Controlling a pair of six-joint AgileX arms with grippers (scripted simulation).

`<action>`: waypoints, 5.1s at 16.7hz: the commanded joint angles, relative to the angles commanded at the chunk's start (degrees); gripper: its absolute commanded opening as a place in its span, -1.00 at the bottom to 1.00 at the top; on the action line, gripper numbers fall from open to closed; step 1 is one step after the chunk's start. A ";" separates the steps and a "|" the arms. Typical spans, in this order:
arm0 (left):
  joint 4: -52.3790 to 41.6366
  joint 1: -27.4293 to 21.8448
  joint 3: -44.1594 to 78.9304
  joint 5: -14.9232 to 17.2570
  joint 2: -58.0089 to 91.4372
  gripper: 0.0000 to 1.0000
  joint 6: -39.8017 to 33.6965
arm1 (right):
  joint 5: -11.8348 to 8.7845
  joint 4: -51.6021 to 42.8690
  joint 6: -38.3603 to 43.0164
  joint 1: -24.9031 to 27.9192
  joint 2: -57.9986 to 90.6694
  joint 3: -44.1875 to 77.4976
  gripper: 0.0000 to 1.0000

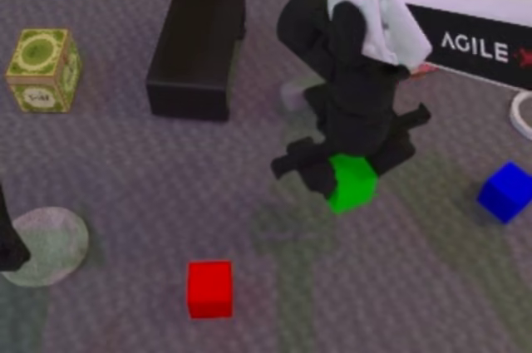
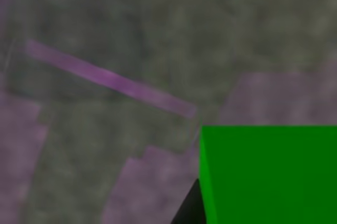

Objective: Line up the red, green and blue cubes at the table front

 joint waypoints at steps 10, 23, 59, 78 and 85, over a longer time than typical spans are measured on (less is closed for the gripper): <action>0.00 0.00 0.00 0.00 0.00 1.00 0.00 | 0.07 0.36 37.36 15.15 -7.06 -7.36 -1.00; 0.00 0.00 0.00 0.00 0.00 1.00 0.00 | 0.15 11.59 39.13 16.03 -4.16 -14.82 -1.00; 0.00 0.00 0.00 0.00 0.00 1.00 0.00 | 0.12 1.83 39.25 16.62 -6.95 -8.77 1.00; 0.00 0.00 0.00 0.00 0.00 1.00 0.00 | 0.00 1.99 -6.41 -7.49 -8.09 -11.66 1.00; 0.00 0.00 0.00 0.00 0.00 1.00 0.00 | -0.10 3.93 -38.96 -24.62 -10.25 -15.43 1.00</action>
